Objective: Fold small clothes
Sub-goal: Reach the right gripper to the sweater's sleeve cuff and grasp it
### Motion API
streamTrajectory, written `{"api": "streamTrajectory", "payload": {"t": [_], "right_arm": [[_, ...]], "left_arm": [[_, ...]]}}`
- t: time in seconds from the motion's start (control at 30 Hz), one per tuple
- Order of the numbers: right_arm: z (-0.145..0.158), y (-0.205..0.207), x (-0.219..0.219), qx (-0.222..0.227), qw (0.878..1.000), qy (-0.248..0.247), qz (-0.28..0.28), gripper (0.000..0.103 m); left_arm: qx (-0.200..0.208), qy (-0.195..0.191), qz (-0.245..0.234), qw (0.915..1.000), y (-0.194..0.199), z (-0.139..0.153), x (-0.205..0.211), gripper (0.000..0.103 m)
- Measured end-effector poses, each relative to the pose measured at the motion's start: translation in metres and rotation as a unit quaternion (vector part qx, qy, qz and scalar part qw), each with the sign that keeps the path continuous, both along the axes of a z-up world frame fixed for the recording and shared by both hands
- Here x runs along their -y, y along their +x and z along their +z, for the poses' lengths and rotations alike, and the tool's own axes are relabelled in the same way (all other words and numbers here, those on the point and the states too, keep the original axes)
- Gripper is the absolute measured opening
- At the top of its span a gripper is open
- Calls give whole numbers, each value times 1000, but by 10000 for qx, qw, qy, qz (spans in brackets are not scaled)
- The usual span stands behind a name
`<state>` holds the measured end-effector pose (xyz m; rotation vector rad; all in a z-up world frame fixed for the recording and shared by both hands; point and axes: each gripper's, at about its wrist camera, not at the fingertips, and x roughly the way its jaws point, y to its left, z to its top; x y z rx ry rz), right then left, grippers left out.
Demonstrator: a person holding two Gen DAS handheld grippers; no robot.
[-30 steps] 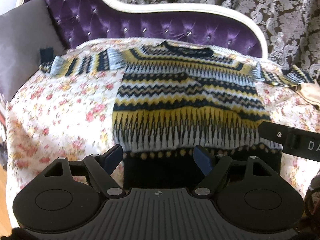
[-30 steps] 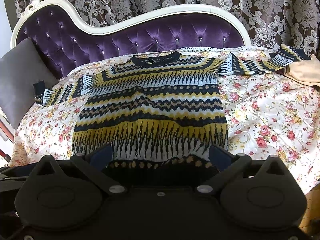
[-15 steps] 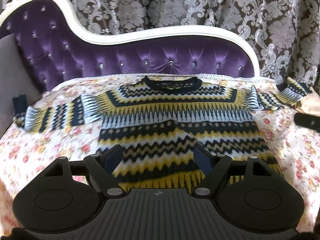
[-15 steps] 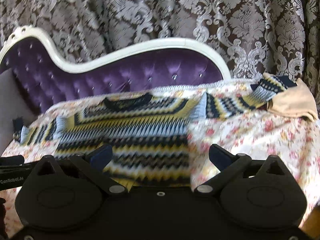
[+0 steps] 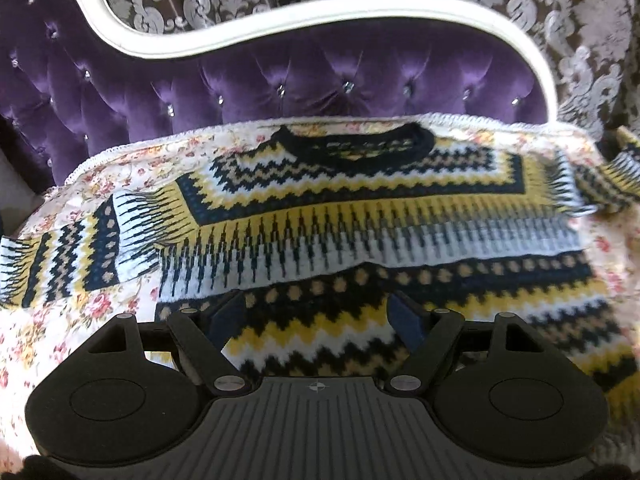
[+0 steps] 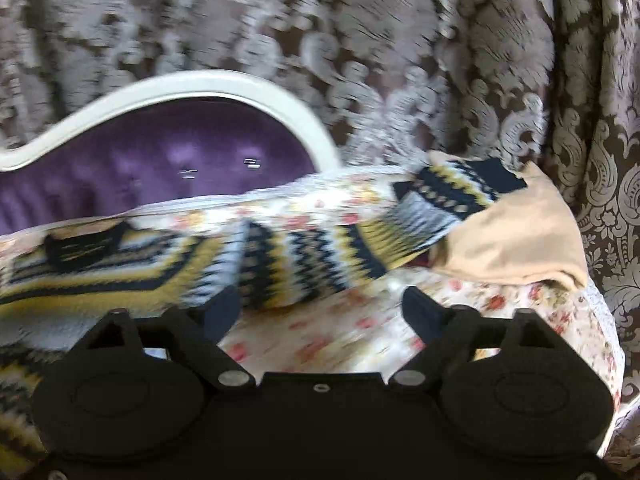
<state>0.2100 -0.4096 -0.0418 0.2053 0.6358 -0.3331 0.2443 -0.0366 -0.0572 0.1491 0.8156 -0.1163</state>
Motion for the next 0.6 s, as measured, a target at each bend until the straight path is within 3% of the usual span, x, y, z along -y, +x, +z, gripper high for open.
{"api": "streamTrajectory", "payload": {"t": [0.3,0.4,0.6], "right_arm": [[-34,49,73,-24,9892,1289,-704,75],[-44,64,87,-28,9846,1504,-897,72],[-52,83,106,-63,9784,1601,-1303,61]], "left_arm": [[-475,151,44,9987,30,-36,-18,78],[-465,-88,55,9989,31,-39,-26,79],[-362,-156,-25,9992,31,-41,-26,80]]}}
